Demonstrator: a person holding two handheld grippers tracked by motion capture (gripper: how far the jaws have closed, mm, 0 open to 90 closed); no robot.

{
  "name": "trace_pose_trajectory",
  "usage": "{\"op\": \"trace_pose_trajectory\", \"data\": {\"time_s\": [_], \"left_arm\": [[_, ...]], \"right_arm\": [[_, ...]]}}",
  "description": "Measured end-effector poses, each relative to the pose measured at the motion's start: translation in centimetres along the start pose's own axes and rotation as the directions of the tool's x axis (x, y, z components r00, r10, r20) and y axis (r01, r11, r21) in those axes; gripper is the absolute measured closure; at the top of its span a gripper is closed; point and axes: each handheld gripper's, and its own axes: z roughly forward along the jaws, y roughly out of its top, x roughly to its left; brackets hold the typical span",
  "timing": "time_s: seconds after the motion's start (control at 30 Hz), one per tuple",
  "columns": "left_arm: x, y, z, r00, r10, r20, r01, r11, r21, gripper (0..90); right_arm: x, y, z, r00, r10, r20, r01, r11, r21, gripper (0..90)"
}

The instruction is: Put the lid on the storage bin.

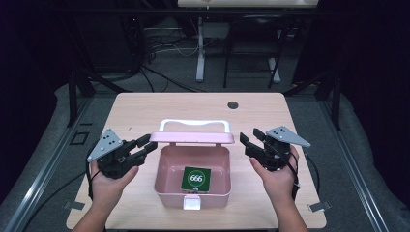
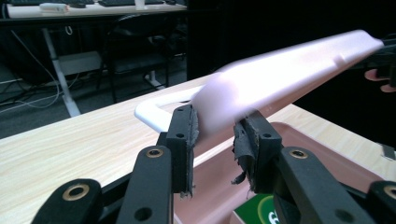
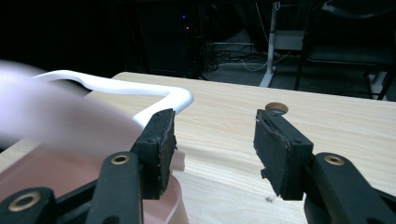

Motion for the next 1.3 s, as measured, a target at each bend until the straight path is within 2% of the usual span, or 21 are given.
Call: {"op": "trace_pose_trajectory", "data": {"time_s": [0.7, 1.3], "left_arm": [[-1.1, -1.5, -1.7, 0.9994, 0.026, 0.023, -0.027, 0.9995, 0.016, 67.8], [-1.5, -2.6, -2.4, 0.9992, 0.019, 0.036, -0.02, 0.9995, 0.023, 69.1]], "right_arm": [[-0.1, -0.2, 0.2, 1.0, 0.005, -0.002, -0.005, 1.0, 0.003, 46.0], [-0.2, -0.5, 0.5, 1.0, 0.007, 0.002, -0.007, 1.0, 0.016, 46.1]]}}
